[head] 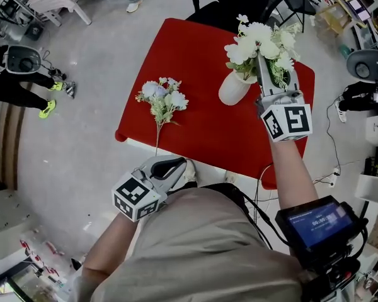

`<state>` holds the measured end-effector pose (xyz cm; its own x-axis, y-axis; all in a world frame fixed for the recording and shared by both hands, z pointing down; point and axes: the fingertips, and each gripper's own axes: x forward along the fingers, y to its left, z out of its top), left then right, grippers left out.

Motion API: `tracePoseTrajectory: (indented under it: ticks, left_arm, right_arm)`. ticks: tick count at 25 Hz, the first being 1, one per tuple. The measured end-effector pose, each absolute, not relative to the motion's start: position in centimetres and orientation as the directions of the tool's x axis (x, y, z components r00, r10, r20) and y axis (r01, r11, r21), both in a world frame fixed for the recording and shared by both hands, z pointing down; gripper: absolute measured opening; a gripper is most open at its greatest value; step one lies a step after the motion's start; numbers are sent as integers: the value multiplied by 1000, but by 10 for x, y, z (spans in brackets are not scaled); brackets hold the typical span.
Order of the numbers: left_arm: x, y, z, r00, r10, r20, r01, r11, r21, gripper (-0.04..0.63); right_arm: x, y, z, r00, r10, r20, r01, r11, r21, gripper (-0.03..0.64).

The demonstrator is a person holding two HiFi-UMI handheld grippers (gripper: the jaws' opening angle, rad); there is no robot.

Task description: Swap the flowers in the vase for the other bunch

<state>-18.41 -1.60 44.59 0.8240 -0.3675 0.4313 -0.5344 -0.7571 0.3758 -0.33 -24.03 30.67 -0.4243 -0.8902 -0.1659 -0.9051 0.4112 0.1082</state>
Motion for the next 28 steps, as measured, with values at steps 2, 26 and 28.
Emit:
tracePoseTrajectory:
  ticks: [2, 26, 28]
  left_arm:
    - [-185, -13, 446, 826, -360, 433, -528, -762, 375, 29]
    - [-184, -8, 444, 846, -317, 429, -485, -790, 375, 29]
    - [-184, -8, 445, 847, -314, 428, -483, -790, 378, 29]
  right_arm:
    - [-4, -238, 313, -417, -895, -158, -908, 403, 113, 54]
    - [-11, -230, 352, -412, -909, -64, -907, 402, 127, 262]
    - [-12, -230, 353, -414, -908, -60, -906, 405, 128, 288]
